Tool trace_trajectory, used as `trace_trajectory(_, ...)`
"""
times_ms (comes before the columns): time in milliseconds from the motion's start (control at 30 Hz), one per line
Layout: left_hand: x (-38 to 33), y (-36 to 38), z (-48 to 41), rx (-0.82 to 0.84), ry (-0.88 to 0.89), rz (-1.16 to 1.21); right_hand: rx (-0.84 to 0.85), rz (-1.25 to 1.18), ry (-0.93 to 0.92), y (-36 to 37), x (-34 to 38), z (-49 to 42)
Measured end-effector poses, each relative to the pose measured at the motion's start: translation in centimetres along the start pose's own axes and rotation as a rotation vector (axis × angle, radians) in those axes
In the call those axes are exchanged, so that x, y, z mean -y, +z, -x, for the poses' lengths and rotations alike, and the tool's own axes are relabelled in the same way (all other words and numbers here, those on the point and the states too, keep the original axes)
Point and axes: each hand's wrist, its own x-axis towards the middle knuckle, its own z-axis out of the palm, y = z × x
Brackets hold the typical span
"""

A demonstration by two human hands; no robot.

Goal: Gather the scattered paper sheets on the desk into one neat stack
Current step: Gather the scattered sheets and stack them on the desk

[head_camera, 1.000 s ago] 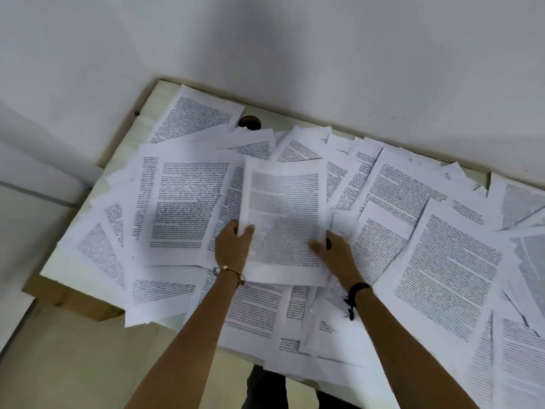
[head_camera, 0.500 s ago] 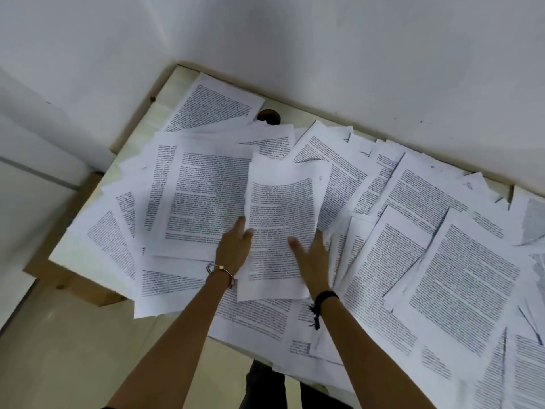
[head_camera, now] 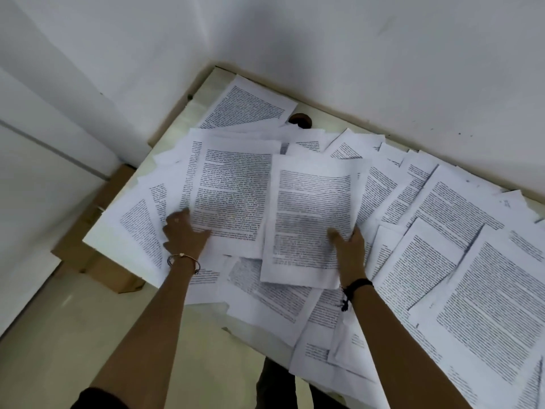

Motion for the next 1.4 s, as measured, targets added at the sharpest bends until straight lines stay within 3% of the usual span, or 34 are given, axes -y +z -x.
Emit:
trace_trajectory(133, -0.1, 1.2, 1.1, 0.099, 0.128, 0.011, 0.09, 0.169, 0.011, 0.7, -0.5, -0.5)
trace_trajectory(267, -0.4, 0.6, 0.9, -0.091, -0.018, 0.25, -0.086, 0.179, -0.017, 1.3, 1.1, -0.1)
trace_trajectory(333, -0.8, 0.5, 0.7, -0.115, -0.062, 0.268, -0.011, 0.293, -0.054, 1.9, 1.1, 0.1)
trace_trajectory(433, -2.0, 1.3, 1.2, -0.028, 0.083, 0.231, 0.184, 0.408, -0.071, 3.7, 0.9, 0.7)
trace_trajectory(500, -2.6, 1.5, 1.3, -0.084, 0.065, 0.229, 0.108, 0.367, -0.072, 4.5, 1.1, 0.9)
trace_trajectory(600, -1.7, 0.1, -0.3, -0.215, -0.162, 0.248, -0.077, 0.3, -0.1, 5.1, 1.5, 0.4)
trace_trajectory(667, -0.5, -0.7, -1.5, -0.174, -0.22, 0.194, 0.0, 0.37, -0.109, 5.8, 2.1, 0.1)
trace_trajectory(833, -1.3, -0.6, -2.0, 0.066, -0.068, 0.262, 0.304, 0.491, -0.165, 8.4, 2.8, -0.1)
trace_trajectory(900, -1.3, -1.0, -2.2, 0.068, -0.066, 0.294, 0.226, 0.492, -0.189, 8.3, 3.1, -0.4)
trace_trajectory(967, -1.0, -1.7, -2.4, 0.019, -0.084, 0.375, 0.039, 0.468, -0.19, 7.8, 3.1, -0.7)
trace_trajectory(1033, -1.4, -1.8, -2.3, 0.081, -0.07, 0.425, -0.046, 0.464, -0.208, 7.7, 2.5, -0.9)
trace_trajectory(1133, -2.6, -1.3, -1.3, 0.304, 0.015, 0.481, 0.184, 0.567, -0.3, 9.0, 1.6, -0.5)
trace_trajectory(1200, -2.9, -1.3, -1.1, 0.329, 0.019, 0.549, 0.31, 0.601, -0.334, 10.1, 1.7, -0.4)
trace_trajectory(1333, -1.1, -2.1, -2.3, 0.26, -0.047, 0.717, 0.031, 0.567, -0.228, 10.8, 2.3, -0.8)
trace_trajectory(1400, -0.8, -2.3, -2.5, 0.326, -0.077, 0.781, 0.162, 0.604, -0.231, 11.1, 1.9, -0.6)
